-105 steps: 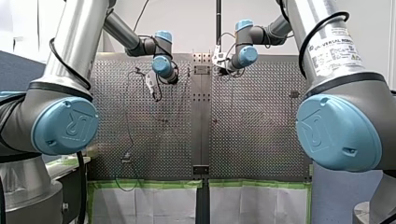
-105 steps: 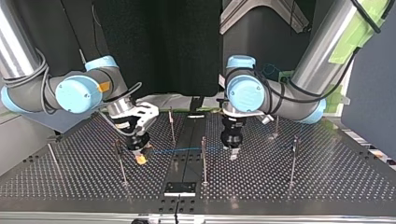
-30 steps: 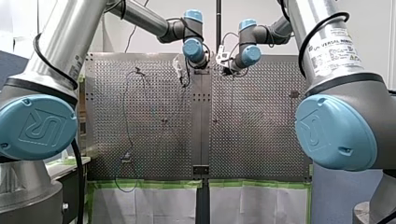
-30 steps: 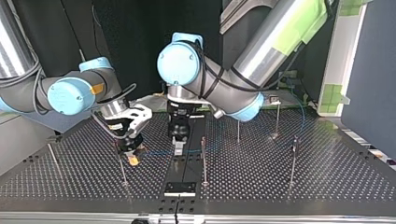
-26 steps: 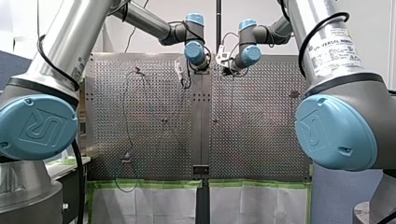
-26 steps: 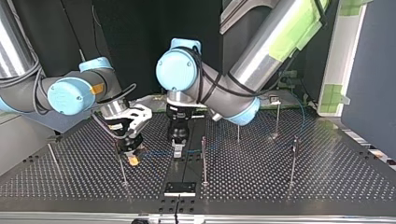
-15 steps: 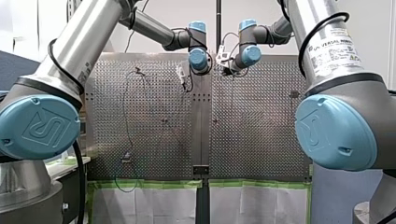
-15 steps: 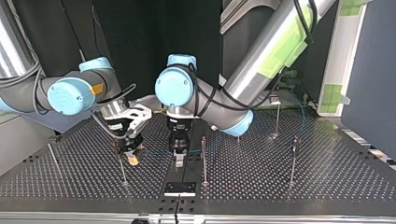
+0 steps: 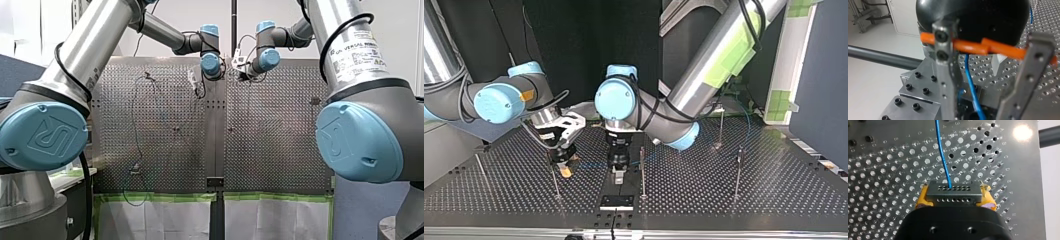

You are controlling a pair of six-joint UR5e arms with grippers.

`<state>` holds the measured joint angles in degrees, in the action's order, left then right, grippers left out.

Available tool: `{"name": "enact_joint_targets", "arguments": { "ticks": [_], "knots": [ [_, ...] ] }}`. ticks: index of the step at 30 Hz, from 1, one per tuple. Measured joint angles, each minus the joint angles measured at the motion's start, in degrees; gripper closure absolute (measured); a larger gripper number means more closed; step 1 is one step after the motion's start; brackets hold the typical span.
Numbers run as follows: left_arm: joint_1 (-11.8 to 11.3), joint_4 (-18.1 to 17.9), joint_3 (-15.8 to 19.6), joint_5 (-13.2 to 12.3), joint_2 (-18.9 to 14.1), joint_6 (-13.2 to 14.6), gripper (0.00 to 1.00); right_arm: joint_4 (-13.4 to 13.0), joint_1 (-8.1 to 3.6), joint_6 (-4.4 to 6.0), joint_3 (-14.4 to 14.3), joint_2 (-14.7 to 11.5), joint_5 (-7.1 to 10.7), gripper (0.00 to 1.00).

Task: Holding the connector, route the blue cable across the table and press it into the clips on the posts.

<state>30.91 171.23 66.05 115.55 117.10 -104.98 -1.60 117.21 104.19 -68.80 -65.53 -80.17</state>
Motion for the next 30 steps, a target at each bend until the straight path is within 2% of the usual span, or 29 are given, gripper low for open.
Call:
{"name": "enact_joint_targets", "arguments": {
  "ticks": [1,2,3,4,6,7,14,21,30],
  "knots": [
    [-0.06,0.05,0.0,-0.05,0.01,-0.06,0.55,0.0,0.0,0.0,0.0,0.0,0.0,1.0],
    [-0.13,0.18,0.0,-0.11,0.02,-0.13,0.7,0.0,-0.01,0.0,0.0,0.0,0.0,1.0],
    [-0.18,0.31,0.01,-0.14,0.02,-0.16,0.7,0.0,-0.01,0.0,0.0,0.0,0.0,1.0],
    [-0.22,0.46,0.01,-0.17,0.01,-0.18,0.76,0.0,-0.01,0.02,0.01,-0.01,0.0,1.0],
    [-0.3,1.0,0.02,-0.26,0.01,-0.2,0.76,0.0,-0.01,0.07,0.01,0.0,0.0,1.0],
    [-0.33,1.27,0.03,-0.25,0.01,-0.17,1.0,0.0,-0.01,0.1,0.01,0.0,0.01,1.0],
    [-0.3,3.77,0.24,-0.12,0.0,0.02,1.0,0.04,-0.01,0.15,0.01,0.0,0.03,1.0],
    [0.49,4.69,1.91,0.22,-0.02,0.1,1.0,0.21,0.07,0.33,-0.04,-0.01,0.09,1.0],
    [1.67,6.82,5.3,3.44,-0.11,0.27,1.0,0.9,0.52,0.5,-1.36,-0.45,0.14,1.0]
  ]
}}
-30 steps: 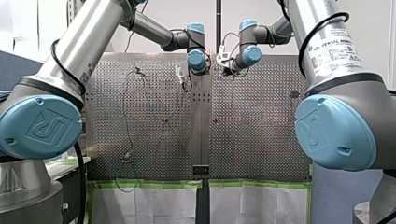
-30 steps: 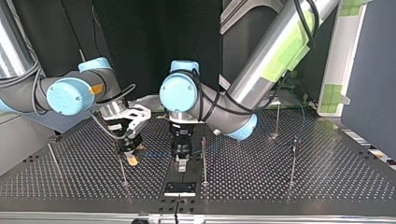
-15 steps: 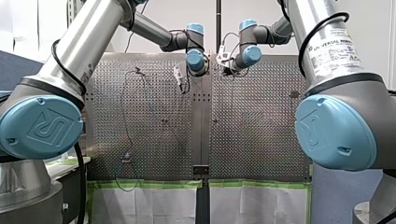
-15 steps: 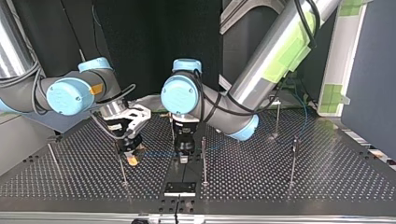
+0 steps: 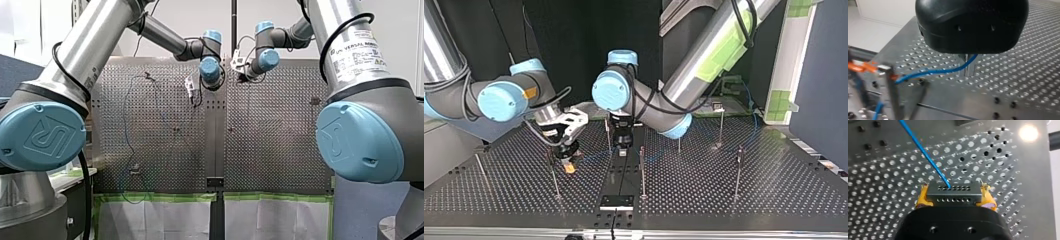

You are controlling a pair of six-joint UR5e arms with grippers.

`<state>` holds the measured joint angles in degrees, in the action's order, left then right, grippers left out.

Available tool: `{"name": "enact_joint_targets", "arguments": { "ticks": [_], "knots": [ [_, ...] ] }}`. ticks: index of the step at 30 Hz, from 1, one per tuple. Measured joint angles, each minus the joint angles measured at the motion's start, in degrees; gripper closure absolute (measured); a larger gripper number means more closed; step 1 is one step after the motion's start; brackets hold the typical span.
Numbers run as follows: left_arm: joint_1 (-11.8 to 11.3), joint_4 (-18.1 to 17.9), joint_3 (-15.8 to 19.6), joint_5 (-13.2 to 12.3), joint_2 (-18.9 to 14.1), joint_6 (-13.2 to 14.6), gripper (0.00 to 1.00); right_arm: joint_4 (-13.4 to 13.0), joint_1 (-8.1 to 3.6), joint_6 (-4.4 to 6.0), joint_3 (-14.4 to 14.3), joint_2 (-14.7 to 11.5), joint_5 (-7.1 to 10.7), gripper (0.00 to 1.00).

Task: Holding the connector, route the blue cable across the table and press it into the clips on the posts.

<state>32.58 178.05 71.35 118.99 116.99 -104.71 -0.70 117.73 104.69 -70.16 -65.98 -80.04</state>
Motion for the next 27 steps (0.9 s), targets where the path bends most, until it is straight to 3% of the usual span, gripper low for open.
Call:
{"name": "enact_joint_targets", "arguments": {
  "ticks": [8,17,27],
  "knots": [
    [1.09,-1.28,3.4,1.04,0.01,0.04,1.0,-0.01,-0.21,0.0,-3.28,-1.95,-0.06,1.0],
    [2.39,-4.79,7.44,1.62,0.02,-0.14,1.0,-0.12,0.0,-0.34,-7.3,-2.34,-0.05,1.0],
    [2.72,-8.34,10.69,1.63,0.02,-0.36,1.0,-0.34,-0.37,-2.21,-11.39,-2.3,-0.31,1.0]
  ]
}}
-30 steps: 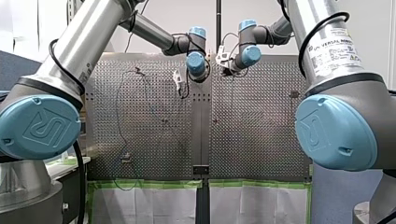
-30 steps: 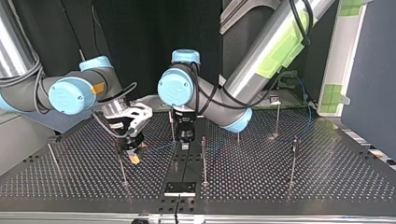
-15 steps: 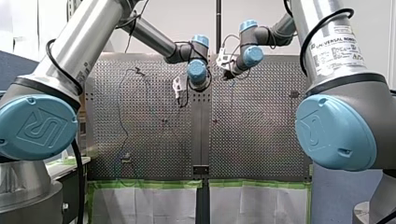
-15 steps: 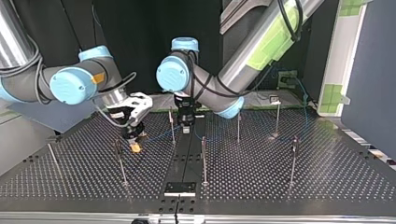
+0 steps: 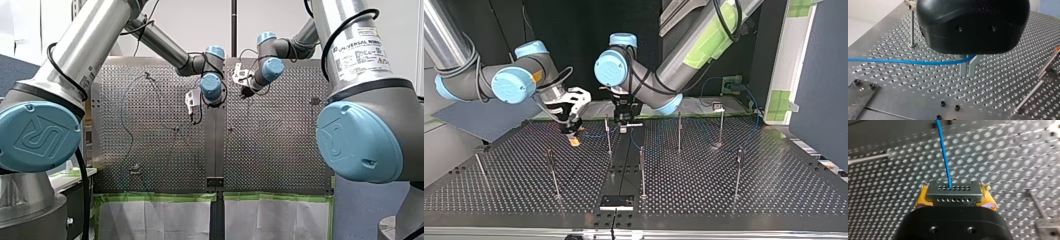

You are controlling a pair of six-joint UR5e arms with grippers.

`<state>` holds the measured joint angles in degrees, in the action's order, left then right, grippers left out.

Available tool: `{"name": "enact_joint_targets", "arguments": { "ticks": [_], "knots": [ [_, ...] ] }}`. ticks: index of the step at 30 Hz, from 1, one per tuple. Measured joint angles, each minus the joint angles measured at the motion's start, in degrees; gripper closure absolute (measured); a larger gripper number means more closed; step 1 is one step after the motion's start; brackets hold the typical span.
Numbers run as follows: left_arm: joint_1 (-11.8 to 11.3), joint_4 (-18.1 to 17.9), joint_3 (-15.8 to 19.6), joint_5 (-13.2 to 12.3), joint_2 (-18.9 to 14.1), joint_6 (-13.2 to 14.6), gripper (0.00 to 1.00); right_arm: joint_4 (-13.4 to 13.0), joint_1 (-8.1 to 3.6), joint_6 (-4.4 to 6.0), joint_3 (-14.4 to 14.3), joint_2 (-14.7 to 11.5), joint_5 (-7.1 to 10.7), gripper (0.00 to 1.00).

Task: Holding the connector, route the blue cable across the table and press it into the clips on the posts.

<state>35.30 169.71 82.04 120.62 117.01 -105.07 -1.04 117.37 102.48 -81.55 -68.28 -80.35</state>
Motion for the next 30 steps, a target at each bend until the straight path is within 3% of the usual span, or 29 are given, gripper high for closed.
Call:
{"name": "enact_joint_targets", "arguments": {
  "ticks": [4,12,20,30],
  "knots": [
    [0.08,-1.49,1.33,-0.04,0.0,0.07,1.0,-0.08,-0.05,-0.86,-2.13,0.01,-0.05,1.0],
    [0.21,-5.26,5.04,-1.56,0.18,0.16,1.0,-0.81,-0.08,-1.5,-5.66,0.01,-0.36,1.0],
    [0.23,-8.99,6.63,-4.25,3.05,0.17,1.0,-4.14,-0.33,-0.42,-9.44,0.13,-0.93,1.0],
    [-0.01,-11.63,6.68,-5.06,4.97,-0.48,1.0,-8.76,-0.98,0.73,-14.24,0.41,-4.58,1.0]
  ]
}}
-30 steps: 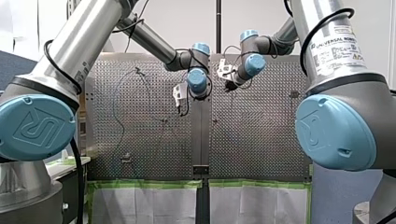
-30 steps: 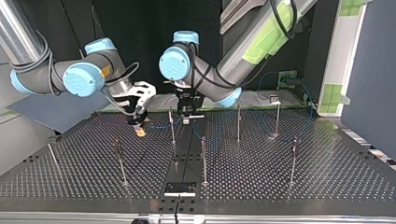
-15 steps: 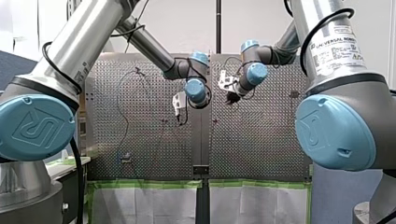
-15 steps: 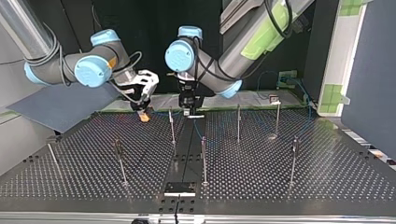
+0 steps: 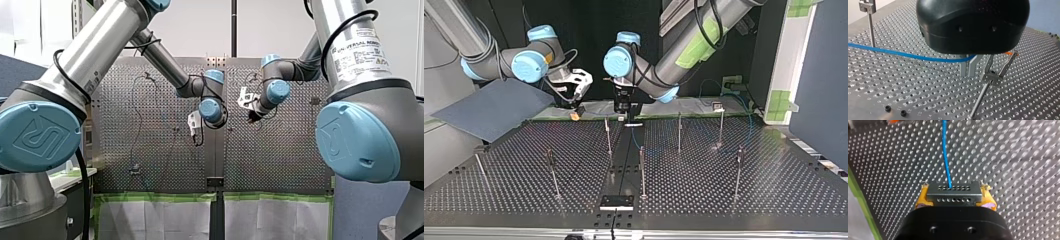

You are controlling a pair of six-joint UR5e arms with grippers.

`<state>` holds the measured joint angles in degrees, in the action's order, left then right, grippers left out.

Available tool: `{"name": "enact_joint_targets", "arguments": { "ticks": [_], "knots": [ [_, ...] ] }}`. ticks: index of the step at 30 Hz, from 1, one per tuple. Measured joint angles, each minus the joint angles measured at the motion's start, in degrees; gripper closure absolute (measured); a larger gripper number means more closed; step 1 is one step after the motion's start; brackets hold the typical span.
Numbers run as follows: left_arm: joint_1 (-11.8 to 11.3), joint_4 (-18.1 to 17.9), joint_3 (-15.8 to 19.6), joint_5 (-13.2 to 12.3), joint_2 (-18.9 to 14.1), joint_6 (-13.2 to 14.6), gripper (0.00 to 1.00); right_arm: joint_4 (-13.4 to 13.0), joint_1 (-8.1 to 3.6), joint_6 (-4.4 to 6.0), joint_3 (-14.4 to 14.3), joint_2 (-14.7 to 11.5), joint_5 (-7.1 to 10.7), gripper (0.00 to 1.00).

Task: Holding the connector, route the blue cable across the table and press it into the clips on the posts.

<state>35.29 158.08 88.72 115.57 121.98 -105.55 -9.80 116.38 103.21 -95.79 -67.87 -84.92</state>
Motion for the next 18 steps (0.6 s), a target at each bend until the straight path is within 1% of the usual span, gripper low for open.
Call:
{"name": "enact_joint_targets", "arguments": {
  "ticks": [6,13,18],
  "knots": [
    [0.28,0.02,0.1,0.26,0.01,-0.03,1.0,-1.62,-0.27,0.26,-1.62,0.16,-1.46,1.0],
    [0.65,-1.47,1.5,-0.17,0.06,0.06,1.0,-2.51,-0.32,0.14,-2.11,1.36,-1.62,1.0],
    [0.73,-2.57,2.17,-0.92,0.74,0.04,1.0,-2.66,-0.33,0.02,-2.1,1.59,-1.53,1.0]
  ]
}}
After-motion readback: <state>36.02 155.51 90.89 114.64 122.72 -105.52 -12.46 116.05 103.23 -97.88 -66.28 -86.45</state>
